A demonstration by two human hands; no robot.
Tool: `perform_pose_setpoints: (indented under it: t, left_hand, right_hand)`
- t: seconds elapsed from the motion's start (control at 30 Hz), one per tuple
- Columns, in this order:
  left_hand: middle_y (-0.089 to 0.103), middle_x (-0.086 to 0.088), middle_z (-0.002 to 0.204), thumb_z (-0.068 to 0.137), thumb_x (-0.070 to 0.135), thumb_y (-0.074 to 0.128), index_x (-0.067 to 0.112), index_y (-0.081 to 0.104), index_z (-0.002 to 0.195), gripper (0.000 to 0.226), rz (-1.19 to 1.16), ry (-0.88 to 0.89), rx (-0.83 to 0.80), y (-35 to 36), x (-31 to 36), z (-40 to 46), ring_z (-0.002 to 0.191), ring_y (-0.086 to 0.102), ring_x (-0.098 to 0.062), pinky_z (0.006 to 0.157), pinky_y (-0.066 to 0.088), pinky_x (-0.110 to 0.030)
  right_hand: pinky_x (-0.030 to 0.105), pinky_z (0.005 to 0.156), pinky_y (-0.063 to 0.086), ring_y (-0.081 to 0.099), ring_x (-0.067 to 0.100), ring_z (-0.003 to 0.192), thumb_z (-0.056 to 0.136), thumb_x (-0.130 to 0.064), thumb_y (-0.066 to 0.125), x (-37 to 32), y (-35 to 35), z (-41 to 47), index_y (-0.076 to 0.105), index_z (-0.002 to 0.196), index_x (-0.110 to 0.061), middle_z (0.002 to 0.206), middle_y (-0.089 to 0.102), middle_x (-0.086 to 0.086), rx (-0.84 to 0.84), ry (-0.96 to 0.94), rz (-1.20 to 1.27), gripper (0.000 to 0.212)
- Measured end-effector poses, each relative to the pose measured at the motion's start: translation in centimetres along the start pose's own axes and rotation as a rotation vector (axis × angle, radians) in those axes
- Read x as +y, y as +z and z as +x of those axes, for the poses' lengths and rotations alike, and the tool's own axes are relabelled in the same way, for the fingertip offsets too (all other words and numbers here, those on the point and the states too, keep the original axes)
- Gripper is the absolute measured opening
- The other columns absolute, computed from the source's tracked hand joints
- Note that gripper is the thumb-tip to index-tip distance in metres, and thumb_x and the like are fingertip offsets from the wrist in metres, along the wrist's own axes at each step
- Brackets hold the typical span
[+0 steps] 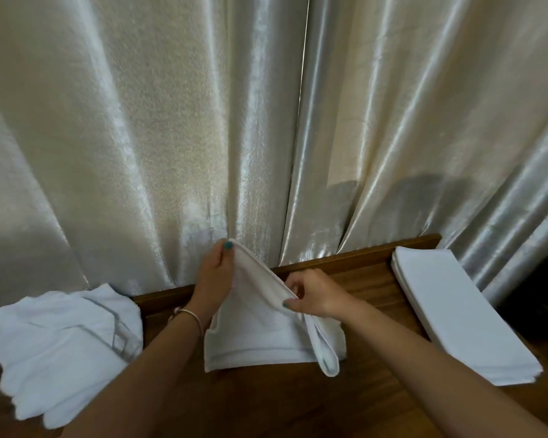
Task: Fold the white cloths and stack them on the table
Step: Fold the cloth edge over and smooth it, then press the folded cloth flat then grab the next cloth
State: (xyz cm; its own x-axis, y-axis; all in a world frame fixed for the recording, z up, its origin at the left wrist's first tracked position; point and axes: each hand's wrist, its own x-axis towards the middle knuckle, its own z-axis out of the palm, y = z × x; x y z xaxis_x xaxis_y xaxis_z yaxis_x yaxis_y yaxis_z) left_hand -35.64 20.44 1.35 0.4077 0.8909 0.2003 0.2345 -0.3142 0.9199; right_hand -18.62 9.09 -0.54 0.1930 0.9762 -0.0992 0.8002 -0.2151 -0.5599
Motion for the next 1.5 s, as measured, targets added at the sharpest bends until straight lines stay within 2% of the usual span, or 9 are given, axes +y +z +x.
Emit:
perform_pose_setpoints:
  t: [0.17, 0.37, 0.53, 0.7, 0.83, 0.9, 1.1, 1.27, 1.5]
  left_hand:
    - [0.038, -0.002, 0.065, 0.101, 0.015, 0.033, 0.006, 0.042, 0.072, 0.032, 0.030, 0.066, 0.244, -3.8, 2.3, 1.1, 0.059, 0.035, -0.012, 0.054, 0.031, -0.019]
    - [0.043, -0.007, 0.072, 0.100, 0.015, 0.033, -0.003, 0.046, 0.083, 0.028, 0.092, 0.118, 0.363, -7.5, 4.1, -0.8, 0.064, 0.038, -0.013, 0.056, 0.031, -0.013]
    - [0.046, -0.008, 0.079, 0.099, 0.017, 0.032, 0.000, 0.048, 0.088, 0.026, 0.089, 0.041, 0.477, -10.8, 4.3, -2.6, 0.076, 0.042, -0.017, 0.070, 0.033, -0.032]
    - [0.041, 0.000, 0.068, 0.099, 0.021, 0.033, 0.013, 0.043, 0.075, 0.028, 0.024, 0.013, 0.548, -11.8, 4.4, -4.8, 0.075, 0.040, -0.017, 0.071, 0.033, -0.033]
    - [0.048, -0.003, 0.075, 0.100, 0.024, 0.033, 0.011, 0.048, 0.080, 0.028, -0.007, 0.004, 0.532, -11.4, 4.8, -7.0, 0.075, 0.043, -0.017, 0.072, 0.036, -0.033]
    - [0.045, 0.000, 0.070, 0.101, 0.022, 0.033, 0.013, 0.045, 0.074, 0.031, -0.008, 0.008, 0.528, -10.8, 5.4, -8.1, 0.068, 0.040, -0.013, 0.064, 0.034, -0.030]
    - [0.044, -0.004, 0.068, 0.102, 0.029, 0.034, 0.000, 0.043, 0.076, 0.040, 0.126, 0.029, 0.457, -11.0, 5.2, -11.3, 0.063, 0.038, -0.014, 0.058, 0.032, -0.030]
    - [0.045, -0.007, 0.063, 0.101, 0.030, 0.035, 0.004, 0.043, 0.072, 0.040, 0.247, 0.079, 0.395, -10.8, 4.1, -13.3, 0.061, 0.041, -0.017, 0.057, 0.033, -0.031]
    - [0.048, -0.007, 0.058, 0.100, 0.022, 0.041, 0.005, 0.046, 0.071, 0.034, 0.355, 0.128, 0.410, -11.0, 3.4, -13.5, 0.056, 0.044, -0.017, 0.054, 0.032, -0.030]
  right_hand:
    - [0.028, 0.067, 0.046, 0.059, 0.014, 0.085, 0.084, -0.032, 0.063, 1.7, -1.5, -3.1, 0.067, 0.107, -0.029, 0.091, 0.064, -0.008, -0.247, 0.119, -0.286, 0.024]
    - [0.036, 0.095, 0.025, 0.047, 0.018, 0.099, 0.083, -0.058, 0.040, 2.5, -4.9, -3.8, 0.068, 0.095, -0.024, 0.088, 0.064, -0.001, 0.066, -0.213, -0.794, 0.046]
    - [0.034, 0.105, 0.018, 0.041, 0.012, 0.107, 0.089, -0.062, 0.019, 1.7, -9.1, -4.8, 0.070, 0.094, -0.028, 0.102, 0.065, -0.017, 0.244, -0.354, -0.637, 0.061]
    - [0.037, 0.092, 0.051, 0.064, 0.011, 0.095, 0.090, -0.038, 0.061, -0.1, -11.3, -5.9, 0.075, 0.101, -0.023, 0.104, 0.073, -0.005, 0.289, -0.294, -0.164, 0.024]
    - [0.011, 0.078, 0.048, 0.062, 0.002, 0.080, 0.081, -0.019, 0.075, -1.3, -11.3, -7.0, 0.077, 0.096, -0.014, 0.091, 0.072, -0.006, 0.495, -0.198, 0.107, 0.016]
    - [0.014, 0.072, 0.047, 0.058, 0.002, 0.071, 0.079, -0.016, 0.077, -1.5, -11.4, -7.3, 0.077, 0.089, -0.015, 0.084, 0.069, -0.008, 0.584, -0.199, 0.169, 0.011]
    - [0.026, 0.072, 0.050, 0.059, 0.018, 0.073, 0.076, -0.014, 0.079, -0.5, -11.5, -7.5, 0.071, 0.082, -0.015, 0.096, 0.059, -0.005, 0.623, -0.218, 0.162, 0.010]
    - [0.027, 0.068, 0.040, 0.054, 0.012, 0.071, 0.088, -0.012, 0.063, 0.3, -11.2, -8.2, 0.060, 0.079, -0.017, 0.074, 0.058, -0.007, 0.456, -0.166, 0.088, 0.011]
    - [0.033, 0.066, 0.040, 0.053, 0.024, 0.070, 0.091, -0.007, 0.056, 0.4, -11.2, -7.6, 0.053, 0.079, -0.015, 0.073, 0.058, 0.003, 0.529, -0.196, 0.074, 0.015]
